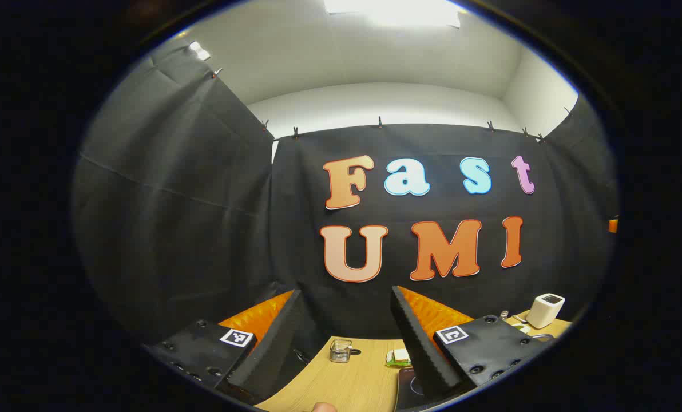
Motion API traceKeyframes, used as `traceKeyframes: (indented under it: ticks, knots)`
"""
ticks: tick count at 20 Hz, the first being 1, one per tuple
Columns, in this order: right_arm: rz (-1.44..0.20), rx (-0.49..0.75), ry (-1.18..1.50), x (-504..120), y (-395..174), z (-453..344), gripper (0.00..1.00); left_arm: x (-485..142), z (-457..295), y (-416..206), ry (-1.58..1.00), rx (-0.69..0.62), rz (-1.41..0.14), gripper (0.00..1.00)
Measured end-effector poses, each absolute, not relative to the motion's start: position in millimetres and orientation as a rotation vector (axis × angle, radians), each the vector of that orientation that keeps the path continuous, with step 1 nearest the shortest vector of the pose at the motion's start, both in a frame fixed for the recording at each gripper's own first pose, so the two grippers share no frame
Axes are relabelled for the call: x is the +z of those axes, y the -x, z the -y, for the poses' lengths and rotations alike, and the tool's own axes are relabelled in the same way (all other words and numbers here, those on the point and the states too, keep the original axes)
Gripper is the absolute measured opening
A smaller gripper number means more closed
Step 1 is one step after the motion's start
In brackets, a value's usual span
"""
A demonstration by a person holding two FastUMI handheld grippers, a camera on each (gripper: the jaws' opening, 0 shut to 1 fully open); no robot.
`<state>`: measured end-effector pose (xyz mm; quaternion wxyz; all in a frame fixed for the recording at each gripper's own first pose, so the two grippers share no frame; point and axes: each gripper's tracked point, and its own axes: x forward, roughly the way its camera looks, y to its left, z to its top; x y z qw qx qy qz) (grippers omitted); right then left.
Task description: First push the handle of the pot to place it horizontally, then grasp the pot with both hands and set it on the induction cooktop.
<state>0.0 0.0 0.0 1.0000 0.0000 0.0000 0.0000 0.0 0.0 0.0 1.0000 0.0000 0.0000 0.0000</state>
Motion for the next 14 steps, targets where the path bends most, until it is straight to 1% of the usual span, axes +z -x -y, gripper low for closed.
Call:
traceKeyframes:
  ticks: [8, 14]
  knots:
    - [-0.006, 0.002, 0.001, -2.4, 0.7, -1.5, 0.95, 2.6, 4.0, 6.2, 0.0, -0.005, 0.006, 1.0]
    - [-0.019, 0.032, 0.008, -6.0, 2.5, -9.7, 0.94, 2.1, 3.8, 7.0, 0.006, -0.011, 0.006, 1.0]
